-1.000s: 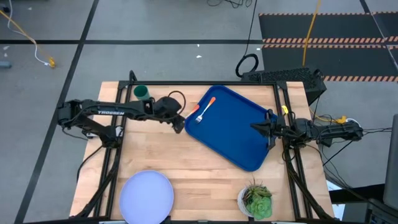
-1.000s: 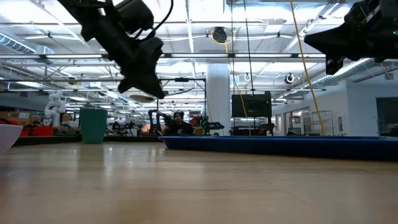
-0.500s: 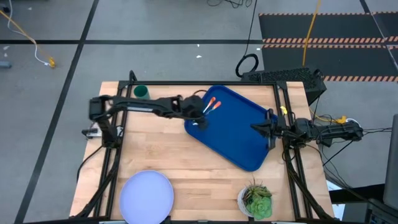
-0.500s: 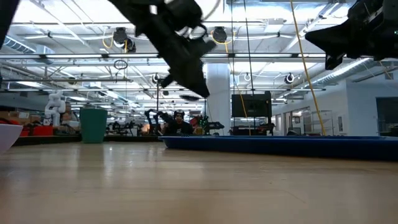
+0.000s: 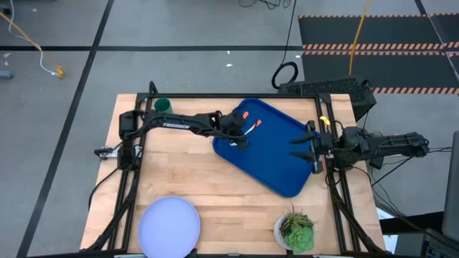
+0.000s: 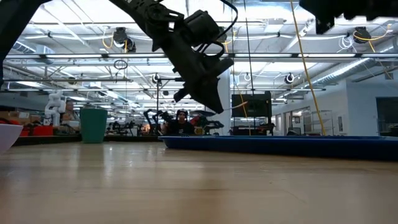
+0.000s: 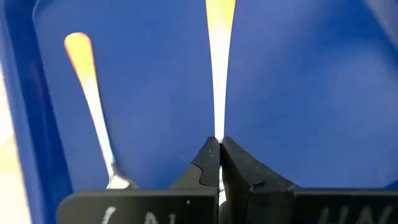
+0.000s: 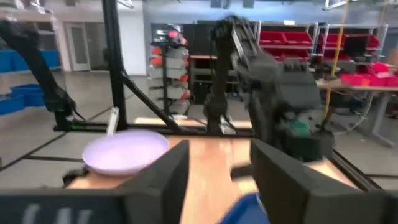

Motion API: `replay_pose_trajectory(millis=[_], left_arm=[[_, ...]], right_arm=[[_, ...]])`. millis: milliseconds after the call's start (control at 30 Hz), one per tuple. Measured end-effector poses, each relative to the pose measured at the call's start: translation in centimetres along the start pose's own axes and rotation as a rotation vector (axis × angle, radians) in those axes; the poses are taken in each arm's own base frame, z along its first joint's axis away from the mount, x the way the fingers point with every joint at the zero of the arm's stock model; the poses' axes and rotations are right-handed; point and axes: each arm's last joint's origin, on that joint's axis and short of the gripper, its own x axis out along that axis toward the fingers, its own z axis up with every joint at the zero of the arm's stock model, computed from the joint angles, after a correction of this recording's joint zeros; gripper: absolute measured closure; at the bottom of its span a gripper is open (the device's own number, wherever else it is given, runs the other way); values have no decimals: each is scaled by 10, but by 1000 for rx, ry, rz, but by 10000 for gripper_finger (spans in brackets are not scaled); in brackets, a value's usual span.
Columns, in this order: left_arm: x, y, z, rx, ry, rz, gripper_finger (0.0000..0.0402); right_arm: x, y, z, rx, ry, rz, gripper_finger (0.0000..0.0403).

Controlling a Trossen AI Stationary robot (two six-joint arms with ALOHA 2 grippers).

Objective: Pick and place plate/cup/fork/spoon on tray
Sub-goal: Put the orange spoon on the blue serving tray to the left of the orange fork

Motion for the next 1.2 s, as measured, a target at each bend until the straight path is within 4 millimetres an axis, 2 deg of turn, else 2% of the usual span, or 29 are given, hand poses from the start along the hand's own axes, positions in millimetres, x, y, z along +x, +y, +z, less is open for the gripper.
replay_pose_trajectory(millis=[100, 167, 333, 467, 567, 900, 1200], left_arm=[[0, 0, 2, -26, -17, -5, 401], [3, 2, 1, -51, -15, 11, 401], [15, 3, -4, -107, -4, 22, 401], [33, 5, -11, -130, 9, 32, 401], [41, 9, -14, -143, 13, 47, 401], [43, 18, -11, -170, -30, 118, 401], [57, 13, -26, -171, 16, 145, 398]], right_arm=[[15, 0, 14, 8, 36, 0, 199], [27, 1, 17, 1, 63, 0, 189], [56, 1, 17, -39, 105, 1, 192], [70, 3, 16, -64, 141, 13, 200], [73, 6, 16, -100, 150, 30, 201], [70, 8, 26, -152, 100, 40, 202], [70, 7, 27, -168, 97, 39, 202]])
